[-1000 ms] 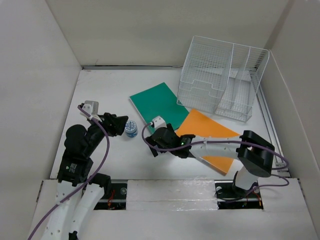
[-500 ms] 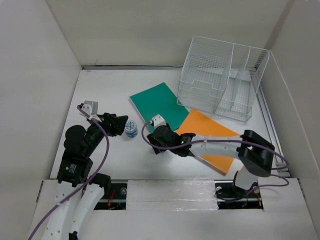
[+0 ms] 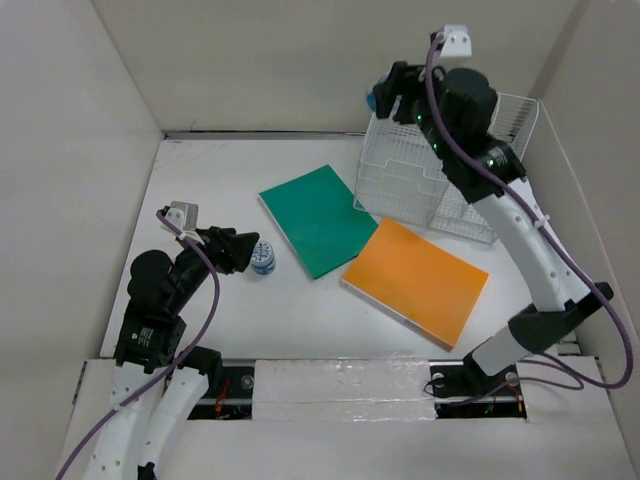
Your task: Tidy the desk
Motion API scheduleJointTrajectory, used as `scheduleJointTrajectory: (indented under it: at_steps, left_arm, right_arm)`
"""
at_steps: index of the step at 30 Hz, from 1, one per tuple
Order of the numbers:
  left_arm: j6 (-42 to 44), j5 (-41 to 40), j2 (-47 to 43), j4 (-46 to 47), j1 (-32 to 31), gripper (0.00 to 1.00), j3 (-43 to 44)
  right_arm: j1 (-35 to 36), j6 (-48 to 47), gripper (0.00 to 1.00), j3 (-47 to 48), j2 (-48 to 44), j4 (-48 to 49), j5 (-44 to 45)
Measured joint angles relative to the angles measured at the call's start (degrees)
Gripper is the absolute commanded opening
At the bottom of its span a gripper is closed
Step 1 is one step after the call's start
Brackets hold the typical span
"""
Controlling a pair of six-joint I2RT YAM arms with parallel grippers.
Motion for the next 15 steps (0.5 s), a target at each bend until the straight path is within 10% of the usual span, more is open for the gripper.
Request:
scheduleJointTrajectory:
  at_steps: [9,15]
  left_arm:
    - [0.0,0.94,0.02,0.13,0.0,0.56,-0.07]
    - [0.02,1.16,0.39,0.15,0.0,0.56,-0.07]
  right_arm:
    - [-13.51,-2.43,0.66,33.99,27.74,-10.25,-2.16]
    - [-19.08,-2.8,0.68,37.99,38.99,-13.35,-4.52]
